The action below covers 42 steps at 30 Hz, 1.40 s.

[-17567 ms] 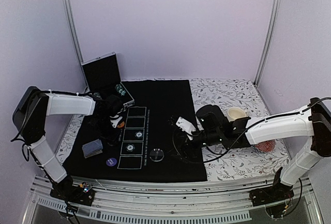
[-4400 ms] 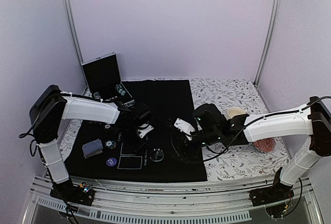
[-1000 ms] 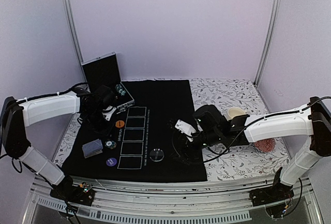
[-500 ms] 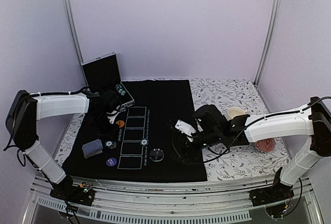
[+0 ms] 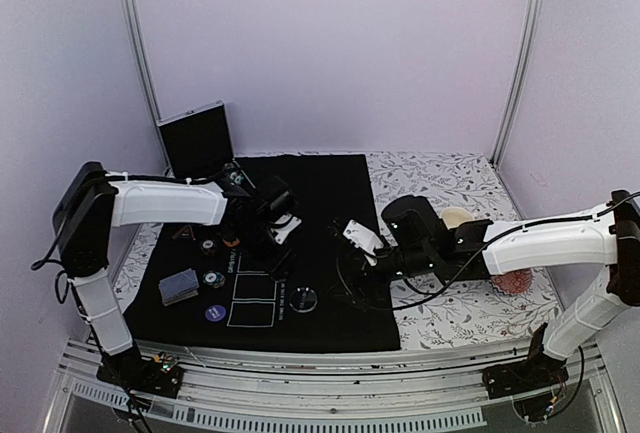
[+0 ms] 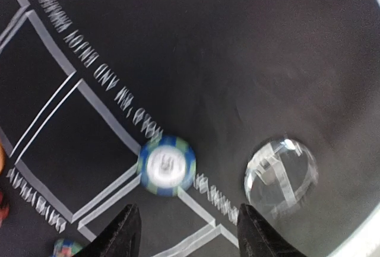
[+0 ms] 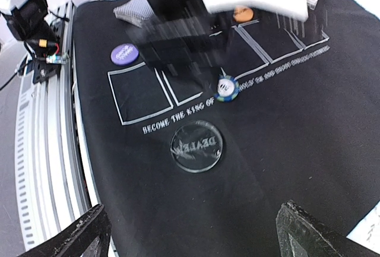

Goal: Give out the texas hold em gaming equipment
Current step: Move the poker chip to the small blind area.

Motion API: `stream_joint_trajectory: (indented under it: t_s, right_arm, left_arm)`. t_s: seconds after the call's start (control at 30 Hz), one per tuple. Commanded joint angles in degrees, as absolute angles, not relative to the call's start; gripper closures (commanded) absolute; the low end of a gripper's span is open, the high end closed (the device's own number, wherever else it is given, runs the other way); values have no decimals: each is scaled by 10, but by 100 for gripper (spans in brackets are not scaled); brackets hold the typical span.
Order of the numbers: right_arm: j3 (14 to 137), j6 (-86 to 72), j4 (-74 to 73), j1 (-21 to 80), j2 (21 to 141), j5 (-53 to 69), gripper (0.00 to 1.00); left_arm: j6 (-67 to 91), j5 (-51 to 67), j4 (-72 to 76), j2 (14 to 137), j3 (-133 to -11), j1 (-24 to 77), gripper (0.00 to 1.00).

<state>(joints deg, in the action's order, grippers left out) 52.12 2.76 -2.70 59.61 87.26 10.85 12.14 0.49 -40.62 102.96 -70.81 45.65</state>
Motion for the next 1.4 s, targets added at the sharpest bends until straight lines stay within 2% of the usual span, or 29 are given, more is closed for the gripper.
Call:
stream_joint_trajectory:
  t_s: [0.0,0.33,0.63,0.87,1.37]
  right_arm:
    - [514,19,-21,599,848,88,1]
    - [508,13,-11,600,857,94,1]
    - [505,11,-20,599,861,100,1]
    - [495,9,-17,599,855,102,1]
    - [501,8,-22,599,864,109,1]
  left_arm:
    - [111,-7,-405,1096,-741,455,43]
    - [114,-67,-397,1121,-735,456,55]
    - [111,-74,-408,1149,-734,448,56]
    - [134,-55,-390,1069,-647,354,64]
    - [135,-110,-411,995,-588,292,64]
